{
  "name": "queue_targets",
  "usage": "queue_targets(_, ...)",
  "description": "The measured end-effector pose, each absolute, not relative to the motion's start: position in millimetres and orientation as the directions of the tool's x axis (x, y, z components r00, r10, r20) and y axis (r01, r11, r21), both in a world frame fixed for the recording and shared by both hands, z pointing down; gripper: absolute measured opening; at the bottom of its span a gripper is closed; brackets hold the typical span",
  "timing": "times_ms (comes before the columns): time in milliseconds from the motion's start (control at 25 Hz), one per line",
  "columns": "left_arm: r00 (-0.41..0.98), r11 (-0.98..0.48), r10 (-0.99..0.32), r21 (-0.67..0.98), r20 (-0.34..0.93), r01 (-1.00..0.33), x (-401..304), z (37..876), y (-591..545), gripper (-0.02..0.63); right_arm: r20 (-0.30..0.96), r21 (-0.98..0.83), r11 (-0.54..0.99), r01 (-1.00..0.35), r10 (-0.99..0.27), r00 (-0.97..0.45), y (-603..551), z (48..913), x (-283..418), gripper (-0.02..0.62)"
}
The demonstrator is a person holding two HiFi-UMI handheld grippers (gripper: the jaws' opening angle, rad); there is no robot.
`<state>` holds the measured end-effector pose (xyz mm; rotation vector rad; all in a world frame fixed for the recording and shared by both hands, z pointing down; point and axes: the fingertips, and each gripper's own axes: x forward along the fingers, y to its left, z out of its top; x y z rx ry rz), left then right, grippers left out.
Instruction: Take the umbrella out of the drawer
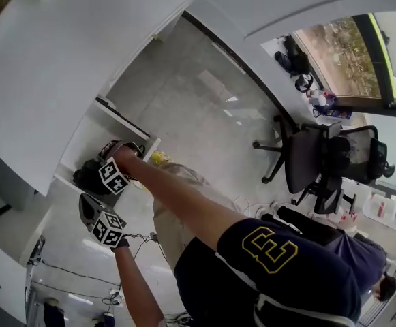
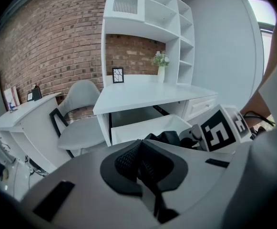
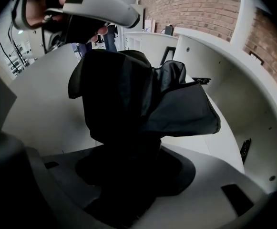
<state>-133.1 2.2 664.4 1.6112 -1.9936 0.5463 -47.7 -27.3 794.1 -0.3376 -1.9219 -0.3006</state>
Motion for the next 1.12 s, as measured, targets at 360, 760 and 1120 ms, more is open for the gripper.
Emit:
queue_targets(360,-0.177,0.215,-0.773,-0.011,0.609,-0.977,-137,646,-1,0.017,0.92,0.018,0.976,0.219,0.07,-0.387,-43,753,-42,0.252)
queue_targets(760,-0.147,0.167,-0.787,-0.023,0.599,-0.986,-100,611,-23,0.017,0.918,0.031,0.997,0.075,0.001,-0.396,-72,711,-9,0.25)
queue_targets(1120,-0.177,0.217,-0.791,-0.003,0.585,-0.976,-124,588,-7,0.017,0.895,0.025,1.0,-0.012,-0.028,-0.445,-63,672,-33,0.247)
